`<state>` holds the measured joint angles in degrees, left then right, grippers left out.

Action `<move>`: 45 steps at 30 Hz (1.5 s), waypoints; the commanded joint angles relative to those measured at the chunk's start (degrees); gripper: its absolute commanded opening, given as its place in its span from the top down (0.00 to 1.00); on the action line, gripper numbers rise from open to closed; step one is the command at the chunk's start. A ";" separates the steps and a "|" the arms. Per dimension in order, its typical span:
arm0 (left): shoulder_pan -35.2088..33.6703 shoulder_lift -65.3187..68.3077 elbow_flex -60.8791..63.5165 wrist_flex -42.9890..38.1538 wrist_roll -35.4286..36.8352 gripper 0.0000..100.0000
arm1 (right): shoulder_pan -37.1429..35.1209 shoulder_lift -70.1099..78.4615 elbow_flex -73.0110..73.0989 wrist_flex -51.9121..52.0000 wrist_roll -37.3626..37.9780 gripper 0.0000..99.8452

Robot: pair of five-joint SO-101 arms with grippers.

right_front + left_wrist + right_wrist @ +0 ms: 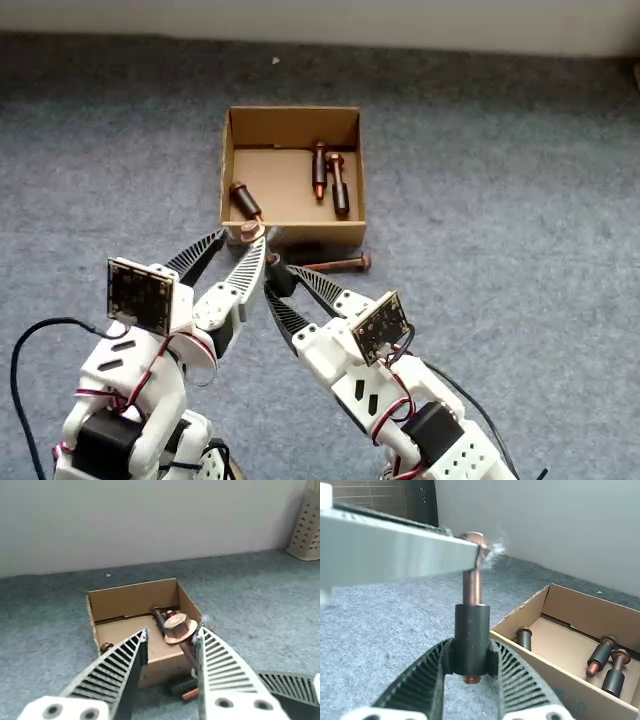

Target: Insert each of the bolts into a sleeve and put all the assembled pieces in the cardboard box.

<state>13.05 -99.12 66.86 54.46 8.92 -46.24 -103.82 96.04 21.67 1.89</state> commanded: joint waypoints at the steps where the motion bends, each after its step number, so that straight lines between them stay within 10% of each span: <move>1: -1.54 -0.48 -5.32 4.31 -2.99 0.82 | -0.13 -1.27 4.97 -1.36 0.18 1.00; 9: -1.27 -0.57 -8.40 14.59 -4.92 0.82 | 5.93 -1.27 4.97 -1.10 0.09 1.00; 22: -21.76 -0.57 6.02 17.23 -10.02 0.83 | 14.29 2.15 -1.27 -1.01 0.53 1.00; 45: -21.93 -0.57 23.96 3.87 -11.78 0.83 | 17.54 98.59 -66.24 -14.11 1.41 0.99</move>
<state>-8.31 -99.12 91.12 59.38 -2.42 -30.42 -13.36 40.40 9.63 2.77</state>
